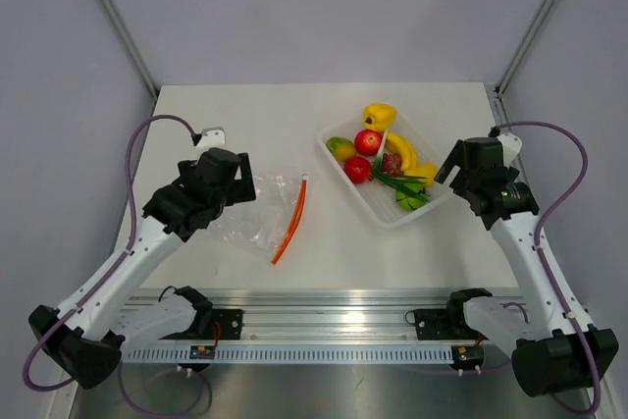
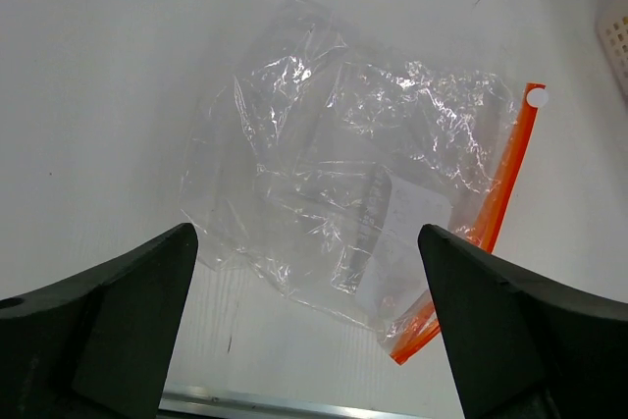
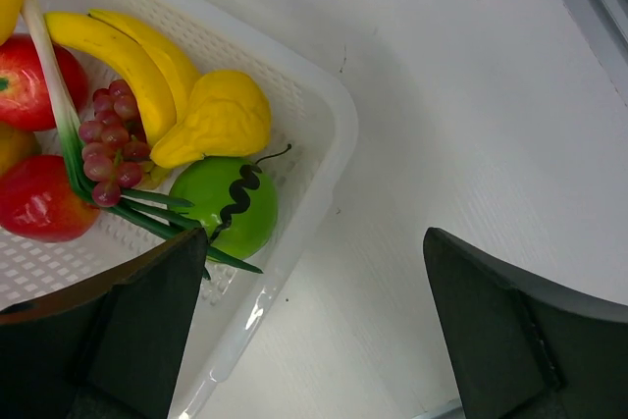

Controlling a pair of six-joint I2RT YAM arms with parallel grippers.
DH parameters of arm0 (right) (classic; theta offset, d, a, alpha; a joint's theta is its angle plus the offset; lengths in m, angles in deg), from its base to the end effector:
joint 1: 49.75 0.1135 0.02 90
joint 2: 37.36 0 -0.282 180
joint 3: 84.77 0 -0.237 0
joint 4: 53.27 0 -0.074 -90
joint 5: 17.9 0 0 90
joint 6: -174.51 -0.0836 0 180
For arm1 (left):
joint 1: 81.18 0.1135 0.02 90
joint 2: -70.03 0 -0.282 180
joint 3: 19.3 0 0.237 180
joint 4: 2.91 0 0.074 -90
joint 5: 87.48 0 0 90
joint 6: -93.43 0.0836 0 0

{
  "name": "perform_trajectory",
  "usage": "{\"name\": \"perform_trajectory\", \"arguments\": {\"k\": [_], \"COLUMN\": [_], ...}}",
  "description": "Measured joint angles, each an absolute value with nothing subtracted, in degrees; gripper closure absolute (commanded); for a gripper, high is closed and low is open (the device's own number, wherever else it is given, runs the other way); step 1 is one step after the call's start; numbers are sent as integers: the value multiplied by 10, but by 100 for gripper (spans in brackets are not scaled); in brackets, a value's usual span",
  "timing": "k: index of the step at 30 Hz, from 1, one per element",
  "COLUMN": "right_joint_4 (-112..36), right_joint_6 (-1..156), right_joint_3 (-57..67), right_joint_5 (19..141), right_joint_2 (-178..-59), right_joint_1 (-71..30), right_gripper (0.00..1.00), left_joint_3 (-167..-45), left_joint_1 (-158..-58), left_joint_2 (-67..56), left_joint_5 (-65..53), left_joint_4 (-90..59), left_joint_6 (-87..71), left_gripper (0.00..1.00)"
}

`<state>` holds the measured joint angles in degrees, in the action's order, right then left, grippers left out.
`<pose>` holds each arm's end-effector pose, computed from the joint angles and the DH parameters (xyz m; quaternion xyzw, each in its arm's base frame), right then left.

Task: Place the food in the zip-top bag and seal the zipper
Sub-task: Pick up the zipper food storage bag at the center of the board.

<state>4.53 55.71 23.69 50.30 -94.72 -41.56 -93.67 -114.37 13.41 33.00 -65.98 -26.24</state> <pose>0.2098 -0.0012 0.3044 0.2347 0.8747 -0.0422 0.4218 0.1849 -0.0703 0.3174 -0.0725 0.8951 0.0162 0.4397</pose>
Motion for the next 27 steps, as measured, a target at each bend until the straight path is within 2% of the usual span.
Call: {"name": "perform_trajectory", "arguments": {"k": [8, 9, 11, 13, 20, 27], "right_joint_4": [44, 43, 43, 42, 40, 31], "right_joint_6": [552, 553, 554, 556, 558, 560], "right_joint_3": [252, 252, 252, 254, 261, 262], "right_joint_5": [510, 512, 520, 529, 566, 583], "right_joint_2": [-922, -920, -917, -916, -905, -895], "right_joint_1": [-416, -416, -416, -416, -416, -416], "right_gripper": [1, 1, 1, 1, 0, 1], "left_joint_3": [-955, -955, -955, -959, -1018, -1060], "left_joint_1": [-1152, -1157, -1172, -1200, -1345, -1407], "left_joint_2": [98, 98, 97, 83, -93, -244], "left_joint_5": [314, 312, 310, 315, 384, 427], "left_joint_4": [-668, -667, -661, -659, -675, -703], "left_joint_6": [-250, -248, -245, -243, -276, -329], "left_gripper": [1, 8, 17, 19, 19, 20]}}
